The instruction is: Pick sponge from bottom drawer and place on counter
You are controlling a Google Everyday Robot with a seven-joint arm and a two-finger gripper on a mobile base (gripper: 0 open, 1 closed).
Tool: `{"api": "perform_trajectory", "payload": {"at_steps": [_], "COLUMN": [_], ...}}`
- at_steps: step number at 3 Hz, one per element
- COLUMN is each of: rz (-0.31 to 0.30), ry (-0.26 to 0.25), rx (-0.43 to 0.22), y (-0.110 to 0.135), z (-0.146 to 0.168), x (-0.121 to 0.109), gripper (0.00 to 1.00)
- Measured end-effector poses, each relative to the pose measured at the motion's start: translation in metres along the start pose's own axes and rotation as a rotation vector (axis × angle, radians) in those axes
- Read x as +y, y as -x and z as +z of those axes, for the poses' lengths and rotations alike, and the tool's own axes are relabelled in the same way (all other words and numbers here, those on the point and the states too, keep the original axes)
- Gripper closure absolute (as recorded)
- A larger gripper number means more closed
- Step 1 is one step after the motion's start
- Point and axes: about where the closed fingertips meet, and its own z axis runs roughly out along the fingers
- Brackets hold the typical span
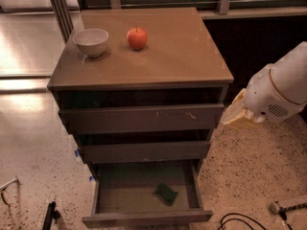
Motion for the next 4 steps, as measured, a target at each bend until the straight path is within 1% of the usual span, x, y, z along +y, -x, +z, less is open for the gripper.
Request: {"api": "perform_trajectory", "payload": {"at_steps": [1,2,3,4], "rz": [0.004,-0.001,0.024,0.09], "ry": [0.004,0.058,0.134,0.13], "rx": [-0.017,-0.063,-0.116,-0.205], "y": [-0.007,-0.022,-0.037,-0.049], "z": [0.019,0.091,0.191,0.292], "x": [0.005,0.03,0.051,0.044], "gripper": [1.0,1.0,1.0,1.0]}}
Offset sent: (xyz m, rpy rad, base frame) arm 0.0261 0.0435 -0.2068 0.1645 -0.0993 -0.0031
